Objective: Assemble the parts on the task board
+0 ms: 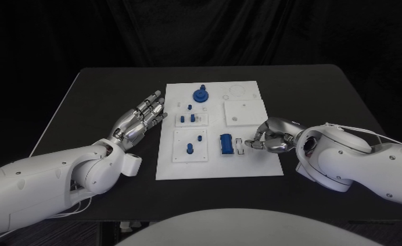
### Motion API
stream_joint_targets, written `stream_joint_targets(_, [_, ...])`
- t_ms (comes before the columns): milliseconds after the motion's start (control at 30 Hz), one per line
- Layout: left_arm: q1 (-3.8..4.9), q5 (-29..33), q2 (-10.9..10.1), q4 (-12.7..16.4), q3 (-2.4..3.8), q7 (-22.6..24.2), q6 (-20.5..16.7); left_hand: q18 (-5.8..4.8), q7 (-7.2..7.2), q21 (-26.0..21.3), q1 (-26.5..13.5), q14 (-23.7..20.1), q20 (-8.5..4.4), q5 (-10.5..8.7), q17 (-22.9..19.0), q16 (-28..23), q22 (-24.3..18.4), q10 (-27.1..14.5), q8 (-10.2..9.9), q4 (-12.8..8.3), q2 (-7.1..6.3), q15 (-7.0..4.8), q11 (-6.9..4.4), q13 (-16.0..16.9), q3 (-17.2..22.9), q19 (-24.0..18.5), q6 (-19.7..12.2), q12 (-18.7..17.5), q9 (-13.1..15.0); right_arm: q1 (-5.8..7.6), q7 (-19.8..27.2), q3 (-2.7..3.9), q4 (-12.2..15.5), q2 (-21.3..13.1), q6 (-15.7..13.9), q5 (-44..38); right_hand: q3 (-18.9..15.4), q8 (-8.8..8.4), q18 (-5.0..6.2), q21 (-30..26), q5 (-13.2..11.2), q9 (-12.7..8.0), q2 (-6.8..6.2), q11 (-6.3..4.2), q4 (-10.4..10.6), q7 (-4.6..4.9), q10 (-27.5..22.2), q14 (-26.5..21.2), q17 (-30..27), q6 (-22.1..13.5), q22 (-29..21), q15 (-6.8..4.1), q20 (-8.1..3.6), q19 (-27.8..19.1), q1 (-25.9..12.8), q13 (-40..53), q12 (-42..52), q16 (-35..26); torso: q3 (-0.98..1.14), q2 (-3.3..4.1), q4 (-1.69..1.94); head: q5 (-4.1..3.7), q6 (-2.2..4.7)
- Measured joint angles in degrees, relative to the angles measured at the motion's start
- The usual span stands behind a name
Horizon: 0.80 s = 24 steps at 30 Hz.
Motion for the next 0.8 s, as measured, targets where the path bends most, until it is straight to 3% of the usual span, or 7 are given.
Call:
stream_joint_targets(300, [-0.02, 0.00, 0.13, -0.17, 0.00, 0.00, 0.01, 0.00, 0.38, 0.00, 0.00, 0.00, 0.00, 0.00, 0.00, 0.00, 0.05, 0.00, 0.00, -0.16, 0.00, 0.00, 0.00, 0.05, 0.16, 0.00, 0.38, 0.20, 0.07, 0.00, -3.40, -0.02, 1.56, -4.41, -0.08, -10.48, -0.70, 0.82, 0.00, 0.22, 0.84, 1.16, -0.21, 0.00, 0.71, 0.00, 0.00, 0.00, 0.00, 0.00, 0.00, 0.00, 0.00, 0.00, 0.21, 0.00, 0.00, 0.00, 0.00, -0.02, -0.01, 0.12, 0.00])
stream_joint_targets(400, [-0.02, -0.01, 0.33, -0.25, 0.00, 0.00, 0.01, 0.00, 0.37, 0.00, 0.00, 0.00, 0.00, 0.00, 0.00, 0.00, 0.05, 0.00, 0.00, -0.16, 0.00, 0.00, 0.00, 0.05, 0.16, 0.00, 0.37, 0.20, 0.07, 0.00, -4.53, -0.02, 1.93, -4.91, -0.08, -13.44, -1.59, 3.36, 0.00, 0.22, 0.41, 4.06, -0.82, 0.00, 1.60, -0.42, 0.00, 0.00, 0.00, -1.49, 0.00, 0.00, 0.00, 0.00, 0.82, -0.01, 0.00, 0.00, -0.01, -0.03, -0.03, -0.03, 0.00])
stream_joint_targets(533, [-0.03, -0.01, 0.56, -0.25, 0.00, 0.00, 0.06, 0.00, 0.37, 0.00, 0.00, 0.00, 0.00, 0.21, 0.01, 0.00, 0.05, 0.00, 0.00, -0.16, 0.00, 0.00, 0.00, 0.05, 0.16, 0.00, 0.37, 0.20, 0.07, 0.00, -5.63, -0.02, 1.98, -5.08, -0.08, -16.22, -1.81, 5.09, 0.00, 0.22, 0.81, 6.10, -0.76, 0.00, 1.83, -0.69, 0.00, 0.00, 0.00, -2.52, -0.01, 0.00, 0.00, 0.00, 1.98, -0.01, 0.00, 0.00, -0.01, -0.04, -0.03, -0.17, 0.00])
stream_joint_targets(800, [-0.04, -0.01, 0.72, -0.34, 0.00, 0.00, 0.23, 0.00, 0.76, 0.00, 0.00, 0.21, 0.00, 0.21, 0.01, 0.00, 0.05, 0.00, 0.00, -0.16, 0.00, 0.20, 0.00, 0.04, 0.16, 0.00, 0.36, 0.20, 0.06, 0.00, -8.08, -0.01, -0.80, -3.72, 0.71, -20.66, -2.05, 5.51, 0.00, -0.57, 0.86, 7.22, -0.82, 0.00, 2.08, -0.32, 0.00, 0.00, 0.00, -4.51, -0.01, 0.00, 0.00, 0.00, 2.03, -0.01, 0.00, -0.22, 0.00, -0.02, -0.01, -0.12, 0.00])
